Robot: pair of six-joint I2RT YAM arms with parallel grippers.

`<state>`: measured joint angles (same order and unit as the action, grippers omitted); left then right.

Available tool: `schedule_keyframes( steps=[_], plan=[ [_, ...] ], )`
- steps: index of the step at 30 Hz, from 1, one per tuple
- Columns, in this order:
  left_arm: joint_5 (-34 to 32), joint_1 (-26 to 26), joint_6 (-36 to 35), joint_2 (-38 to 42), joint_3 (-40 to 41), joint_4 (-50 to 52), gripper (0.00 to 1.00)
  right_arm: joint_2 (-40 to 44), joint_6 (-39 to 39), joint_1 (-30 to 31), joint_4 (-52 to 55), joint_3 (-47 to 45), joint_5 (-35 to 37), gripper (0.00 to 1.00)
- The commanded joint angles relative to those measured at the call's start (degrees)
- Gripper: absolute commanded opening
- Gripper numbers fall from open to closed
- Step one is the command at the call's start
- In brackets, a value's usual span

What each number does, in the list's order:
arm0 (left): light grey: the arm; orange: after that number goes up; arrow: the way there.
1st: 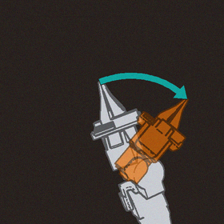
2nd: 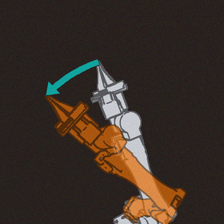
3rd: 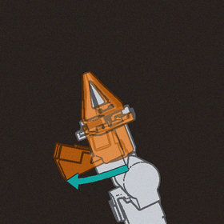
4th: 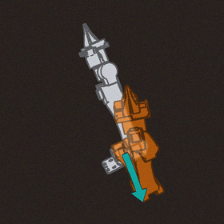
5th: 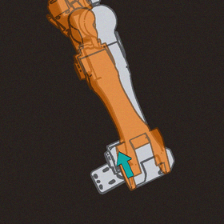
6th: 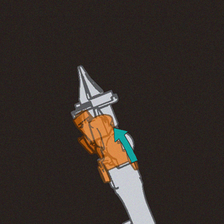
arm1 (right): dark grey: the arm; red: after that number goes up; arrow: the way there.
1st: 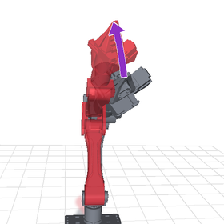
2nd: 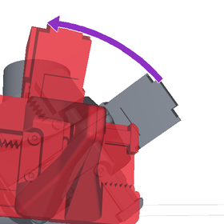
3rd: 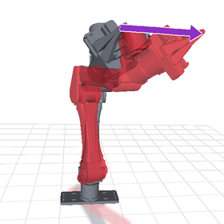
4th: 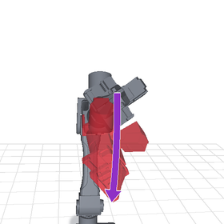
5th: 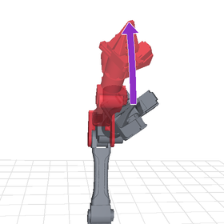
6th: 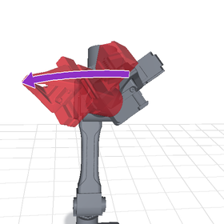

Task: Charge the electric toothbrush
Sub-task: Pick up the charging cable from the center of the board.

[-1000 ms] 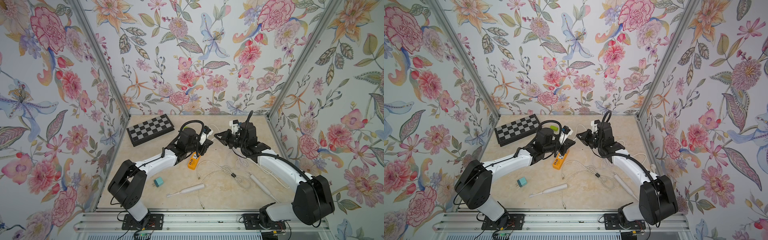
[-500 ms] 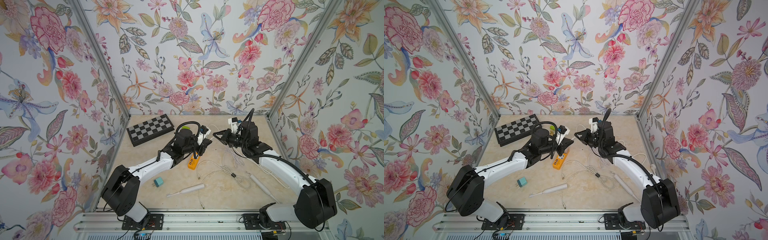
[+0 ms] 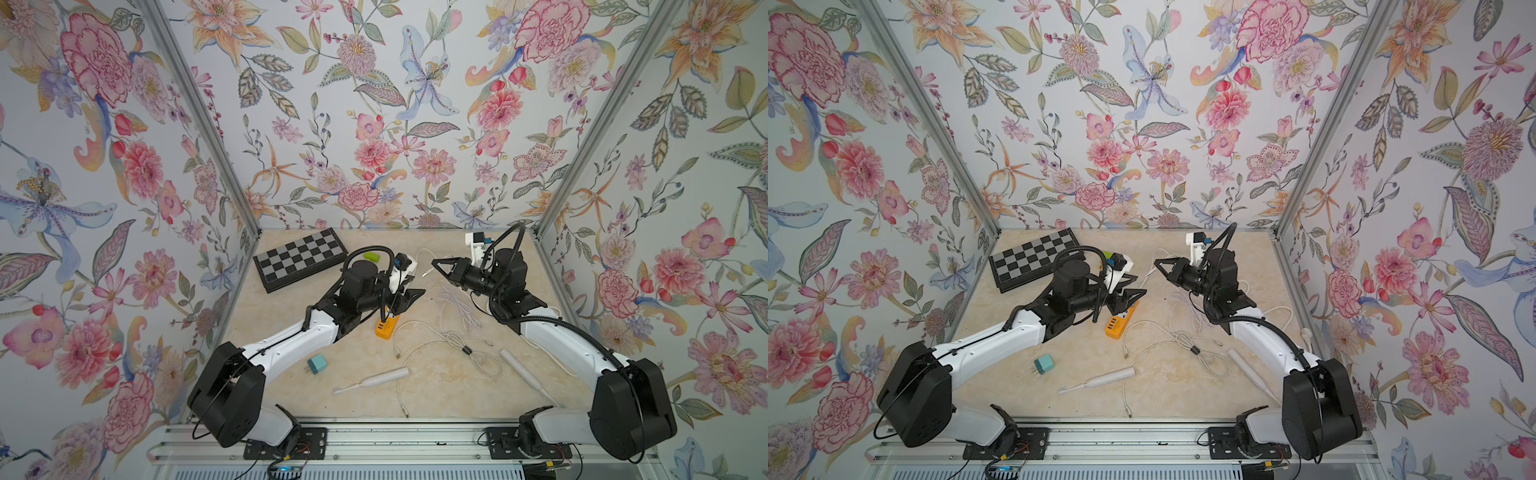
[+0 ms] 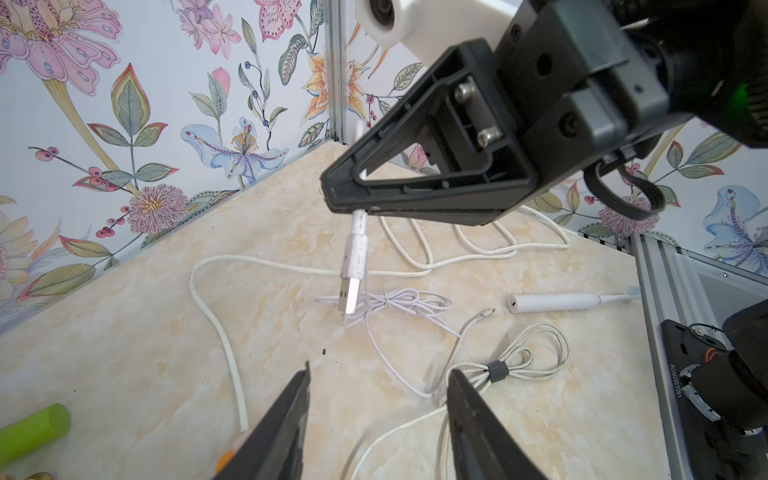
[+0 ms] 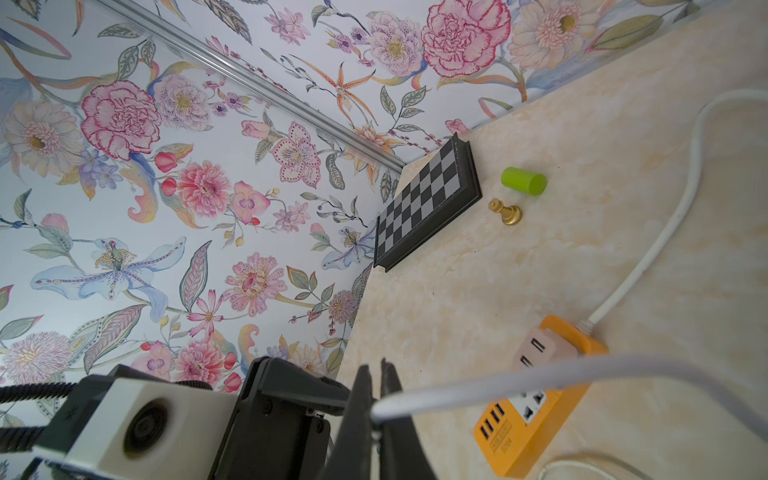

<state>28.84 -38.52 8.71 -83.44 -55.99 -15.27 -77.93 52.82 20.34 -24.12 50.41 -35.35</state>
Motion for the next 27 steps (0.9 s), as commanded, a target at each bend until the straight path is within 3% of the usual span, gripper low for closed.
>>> schedule_keyframes(
  steps=[1, 4, 8, 13, 20, 27],
  plan=[
    [3.88, 0.38, 2.45, 0.81, -0.43, -0.88, 0.56, 1.90, -3.38, -1.15, -12.87, -2.40, -5.55, 0.00],
    [6.23, 0.39, 5.71, -1.35, -2.79, -1.39, 0.64, 2.52, -6.82, -1.30, -17.79, -4.98, -7.38, 0.00],
    [6.84, 0.38, 6.32, -4.33, -5.88, -0.42, 0.63, 1.89, -7.90, -1.29, -23.66, -6.32, -12.88, 0.00],
    [12.70, 0.42, 8.32, -8.36, -8.71, -2.74, 0.56, 1.64, -9.20, -1.18, -28.18, -7.94, -15.96, 0.00],
    [15.15, 0.43, 9.04, -6.74, -6.30, -6.34, 0.42, 1.82, -10.98, -1.27, -29.05, -9.02, -16.94, 0.00],
    [16.75, 0.42, 8.98, -6.74, -5.78, -7.18, 0.34, 1.89, -11.50, -1.35, -29.32, -9.32, -16.90, 0.00]
  ],
)
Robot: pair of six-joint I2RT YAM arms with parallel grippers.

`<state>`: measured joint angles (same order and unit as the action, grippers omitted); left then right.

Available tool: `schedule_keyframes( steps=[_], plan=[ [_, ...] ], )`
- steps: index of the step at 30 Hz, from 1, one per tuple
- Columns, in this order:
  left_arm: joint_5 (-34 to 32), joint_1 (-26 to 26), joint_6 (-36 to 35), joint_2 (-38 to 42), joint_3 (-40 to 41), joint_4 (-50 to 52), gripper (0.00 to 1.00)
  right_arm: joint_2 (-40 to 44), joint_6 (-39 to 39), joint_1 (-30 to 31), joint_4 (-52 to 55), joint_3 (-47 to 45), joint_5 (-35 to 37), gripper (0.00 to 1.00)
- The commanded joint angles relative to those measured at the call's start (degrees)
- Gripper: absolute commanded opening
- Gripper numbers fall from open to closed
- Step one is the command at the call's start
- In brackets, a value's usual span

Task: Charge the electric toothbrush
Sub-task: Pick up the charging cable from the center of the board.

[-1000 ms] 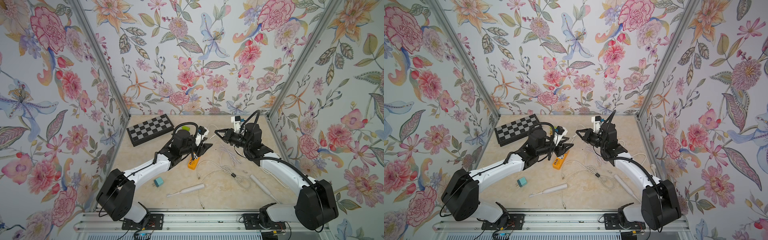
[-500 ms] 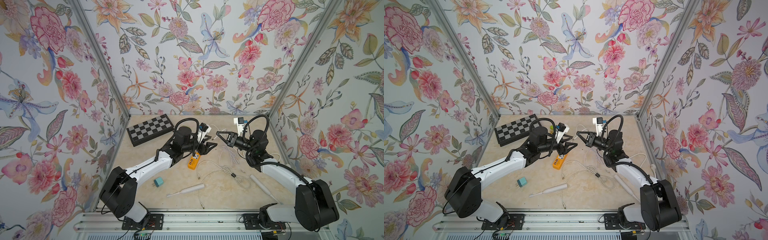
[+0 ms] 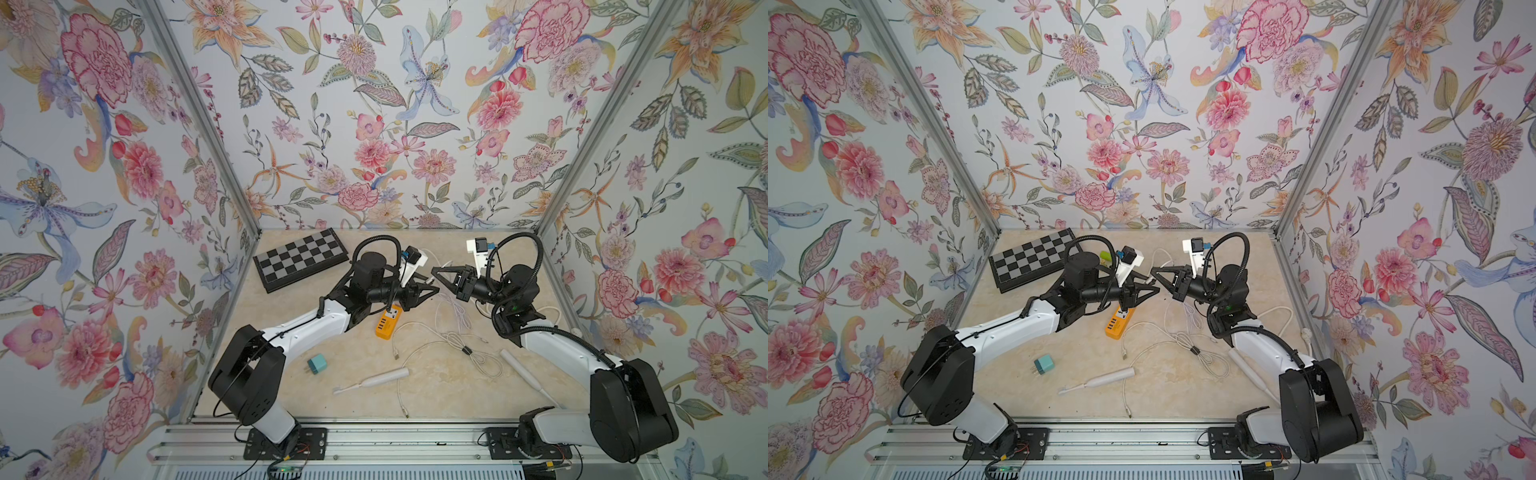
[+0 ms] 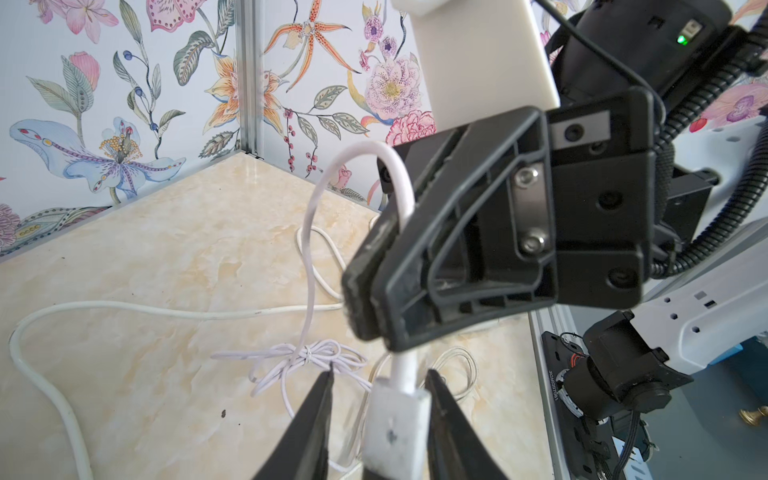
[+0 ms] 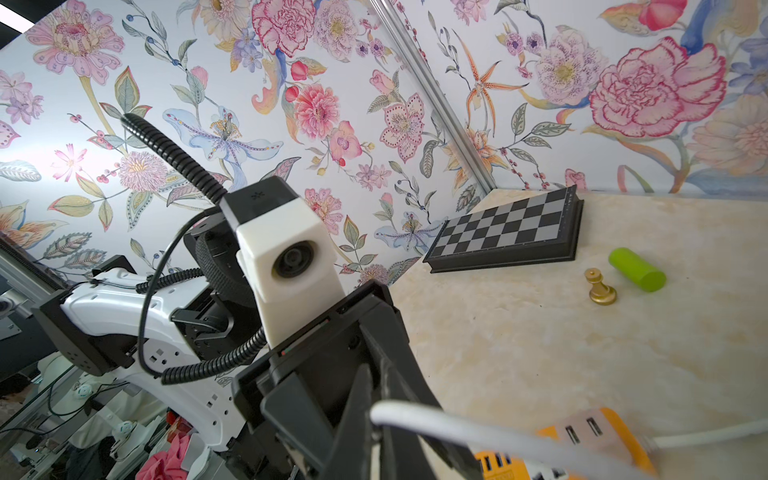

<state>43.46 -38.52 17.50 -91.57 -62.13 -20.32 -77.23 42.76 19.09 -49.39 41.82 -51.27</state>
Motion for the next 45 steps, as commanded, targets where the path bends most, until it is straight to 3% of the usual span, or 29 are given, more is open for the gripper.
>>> schedule_keyframes(
  steps=[1, 6, 12, 23, 28, 32, 34, 37, 41, 45],
  plan=[
    [1.92, 0.41, -0.05, 1.44, 0.37, -1.87, 0.34, 1.29, -1.45, -0.24, -4.05, -0.88, -0.86, 0.00],
    [1.25, 0.43, -0.01, 4.36, 1.57, -2.97, 0.34, 1.48, -1.70, -0.72, -3.76, -1.37, -1.55, 0.00],
    [-0.40, 0.47, -0.48, 4.15, 1.03, -1.10, 0.25, 1.47, -1.59, -0.82, -4.45, -1.68, -1.64, 0.00],
    [-0.92, 0.47, -2.84, 2.77, -1.65, 3.87, 0.24, 1.82, -2.31, -0.77, -4.51, -1.63, -1.84, 0.00],
    [-1.49, 0.58, -3.56, 2.91, -1.94, 4.69, 0.14, 2.24, -3.28, -0.81, -4.14, -1.92, -1.50, 0.00],
    [-3.12, 0.64, -4.03, 3.20, -2.03, 5.26, 0.12, 1.93, -3.61, -0.68, -3.38, -1.35, -2.23, 0.00],
    [-4.43, 0.64, -4.50, 3.48, -2.02, 5.40, 0.12, 2.16, -4.27, -0.57, -2.44, -1.15, -2.42, 0.00],
    [-9.07, 0.62, -5.70, 3.98, -2.30, 6.36, 0.01, 3.08, -6.59, -0.46, 4.18, 0.36, -1.01, 0.00],
    [-18.94, -0.14, -10.47, 5.04, -1.85, 7.74, 0.00, 4.76, -10.52, 1.05, 12.42, 2.91, 1.30, 0.00],
    [-21.22, -0.31, -13.36, 5.60, -1.84, 7.40, 0.00, 4.88, -10.97, 1.73, 15.72, 4.59, 3.09, 0.07]
  ],
)
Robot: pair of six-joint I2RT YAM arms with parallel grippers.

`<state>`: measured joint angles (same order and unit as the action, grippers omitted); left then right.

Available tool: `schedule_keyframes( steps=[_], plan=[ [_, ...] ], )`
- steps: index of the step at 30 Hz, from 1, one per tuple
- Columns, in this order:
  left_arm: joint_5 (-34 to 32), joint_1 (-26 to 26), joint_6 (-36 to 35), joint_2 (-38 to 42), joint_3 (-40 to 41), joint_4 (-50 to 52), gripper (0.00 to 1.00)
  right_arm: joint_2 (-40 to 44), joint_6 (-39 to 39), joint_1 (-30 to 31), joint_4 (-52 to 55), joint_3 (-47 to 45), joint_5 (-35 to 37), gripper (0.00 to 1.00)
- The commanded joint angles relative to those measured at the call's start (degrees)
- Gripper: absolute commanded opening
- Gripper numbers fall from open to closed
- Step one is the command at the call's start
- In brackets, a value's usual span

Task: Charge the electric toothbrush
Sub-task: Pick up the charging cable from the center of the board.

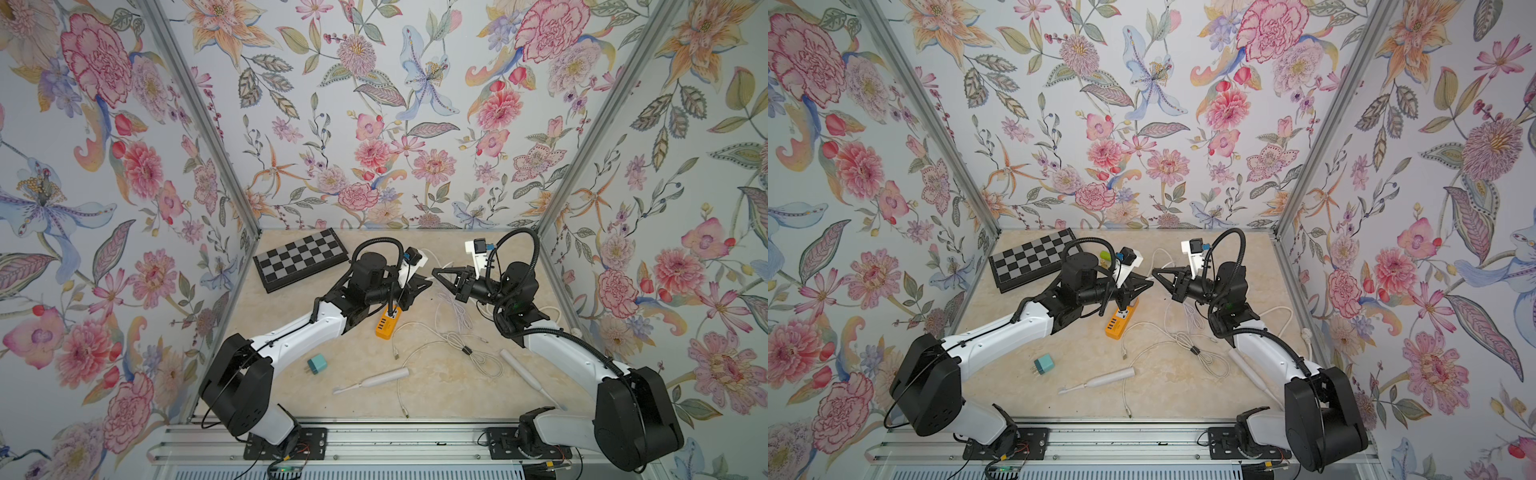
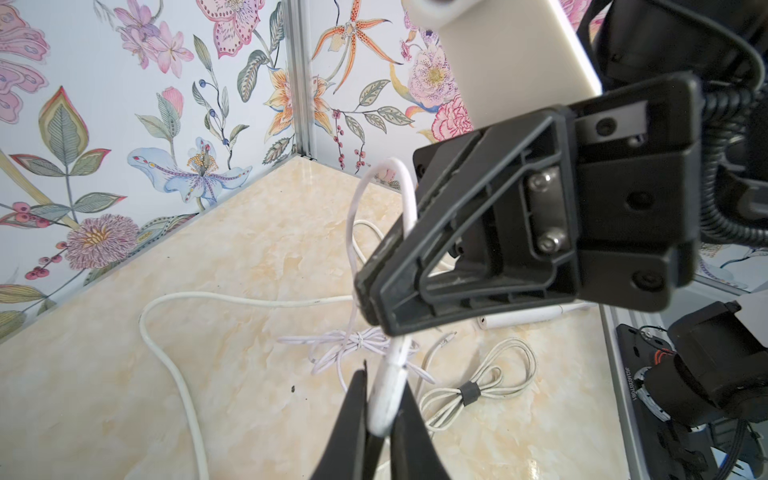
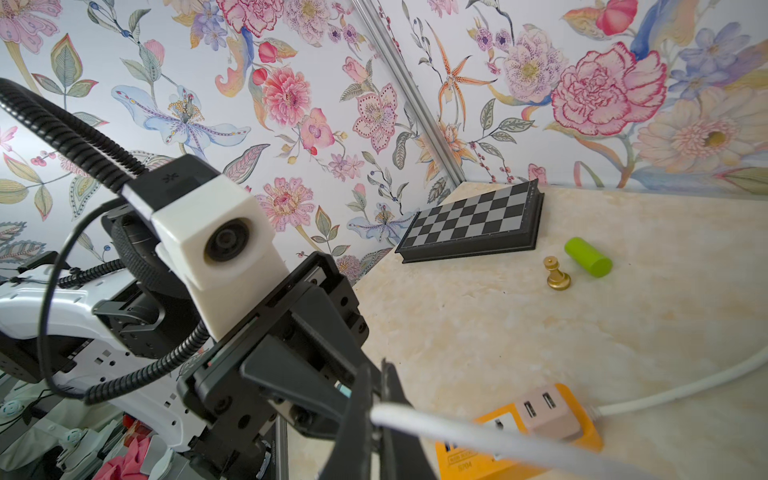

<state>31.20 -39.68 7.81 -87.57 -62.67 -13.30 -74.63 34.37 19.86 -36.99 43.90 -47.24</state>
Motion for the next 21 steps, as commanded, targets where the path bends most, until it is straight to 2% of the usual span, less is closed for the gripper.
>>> schedule_keyframes(
  steps=[1, 6, 10, 13, 17, 21],
  plan=[
    [-9.99, 0.66, -4.58, 1.82, -1.16, 0.23, 0.00, 2.21, -2.54, 0.92, 4.38, 2.90, -0.09, 0.07],
    [-14.56, -0.04, -8.21, 3.60, 1.58, -3.41, 0.00, 1.53, -1.11, 0.95, 10.15, 5.54, 4.43, 0.07],
    [-25.58, -2.01, -14.28, 4.34, 3.15, -5.22, 0.00, 0.84, 2.79, 0.92, 17.55, 8.80, 9.21, 0.20],
    [-35.83, -4.14, -21.68, 3.70, 4.02, -8.53, 0.00, -1.19, 10.34, 0.85, 24.93, 12.39, 12.36, 0.33],
    [-49.73, -7.07, -34.41, 0.48, 6.97, -19.36, 0.00, -4.75, 23.14, 1.23, 26.98, 15.12, 10.27, 0.41],
    [-56.47, -9.45, -46.14, -3.56, 9.47, -30.94, 0.00, -5.99, 31.81, 2.55, 24.62, 15.27, 10.76, 0.46]
  ],
)
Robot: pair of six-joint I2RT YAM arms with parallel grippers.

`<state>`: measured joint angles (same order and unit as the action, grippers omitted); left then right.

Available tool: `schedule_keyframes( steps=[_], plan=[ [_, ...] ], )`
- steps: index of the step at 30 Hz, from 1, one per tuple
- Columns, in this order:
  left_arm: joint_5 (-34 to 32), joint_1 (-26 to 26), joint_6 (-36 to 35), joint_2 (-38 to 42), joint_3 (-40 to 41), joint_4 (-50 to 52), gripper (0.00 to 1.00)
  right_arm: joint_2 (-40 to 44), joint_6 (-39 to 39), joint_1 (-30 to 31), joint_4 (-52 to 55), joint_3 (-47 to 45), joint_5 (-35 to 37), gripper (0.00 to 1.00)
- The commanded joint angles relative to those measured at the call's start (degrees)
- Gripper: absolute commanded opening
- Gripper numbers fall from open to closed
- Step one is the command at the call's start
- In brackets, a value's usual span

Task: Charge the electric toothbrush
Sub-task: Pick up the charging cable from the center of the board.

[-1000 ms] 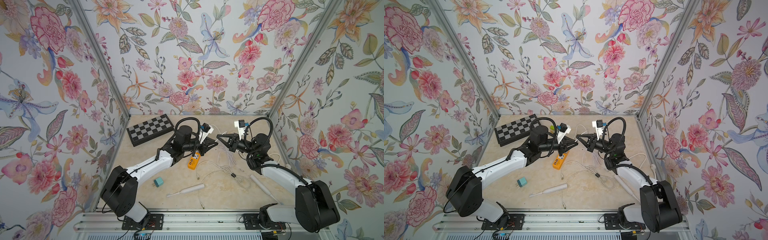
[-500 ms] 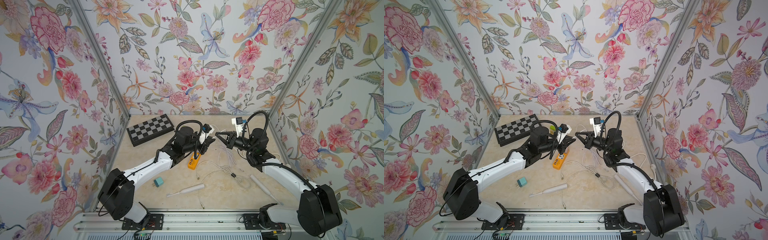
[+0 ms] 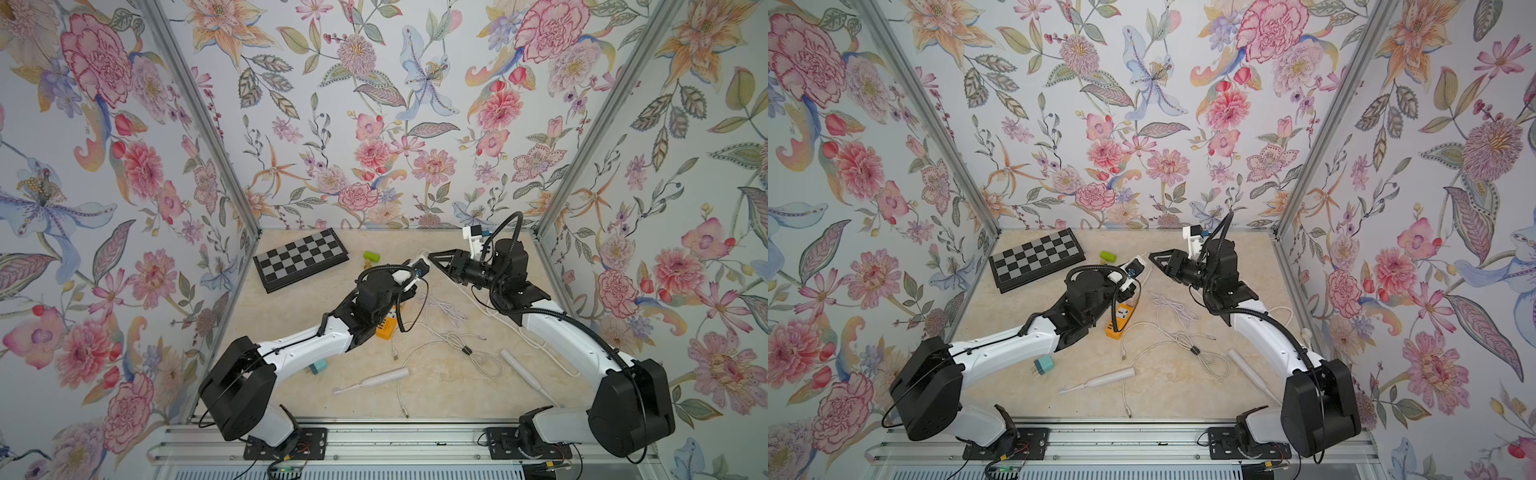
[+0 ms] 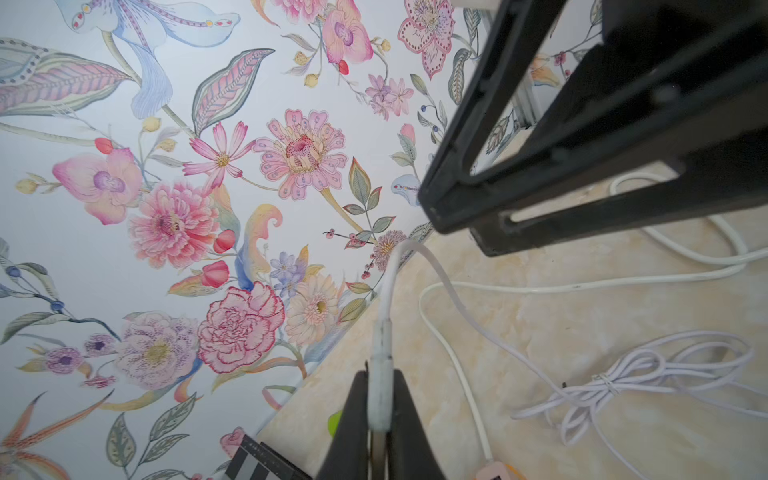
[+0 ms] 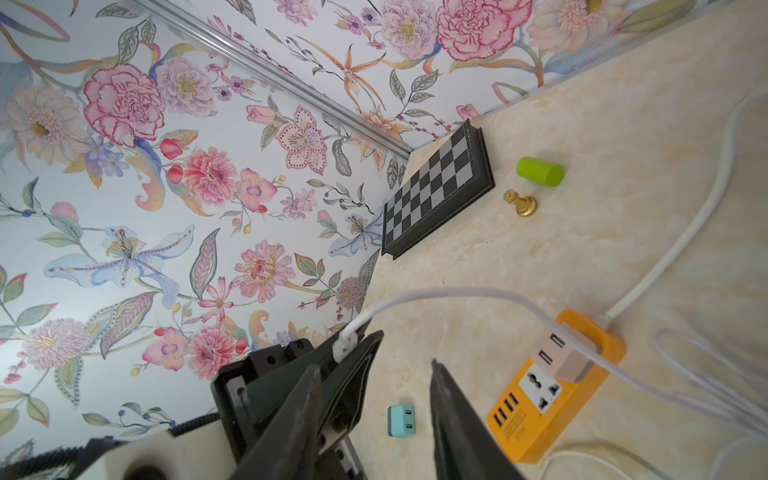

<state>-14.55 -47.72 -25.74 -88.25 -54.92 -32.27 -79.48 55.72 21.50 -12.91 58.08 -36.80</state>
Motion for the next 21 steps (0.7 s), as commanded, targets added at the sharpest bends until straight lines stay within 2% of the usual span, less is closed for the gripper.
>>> schedule_keyframes(
  steps=[1, 3, 8, 18, 21],
  plan=[
    [-11.74, -1.94, -15.18, -3.91, 1.98, -13.93, 0.00, -1.48, 13.21, 0.84, -0.29, 0.98, 0.01, 0.46],
    [-13.39, -2.74, -18.97, -5.50, 2.03, -16.55, 0.00, -1.50, 17.47, 1.07, -3.96, 0.16, -0.05, 0.46],
    [-14.24, -4.21, -24.08, -6.67, 3.74, -22.01, 0.00, -1.91, 22.20, 0.80, -3.04, -1.22, 1.20, 0.42],
    [-14.98, -6.05, -30.06, -7.55, 6.21, -27.25, 0.00, -6.05, 28.31, 0.87, -15.59, -2.74, -0.85, 0.36],
    [-15.07, -6.33, -32.52, -8.07, 6.66, -28.31, 0.00, -6.45, 28.20, 0.84, -16.22, -2.89, -0.56, 0.33]
  ],
)
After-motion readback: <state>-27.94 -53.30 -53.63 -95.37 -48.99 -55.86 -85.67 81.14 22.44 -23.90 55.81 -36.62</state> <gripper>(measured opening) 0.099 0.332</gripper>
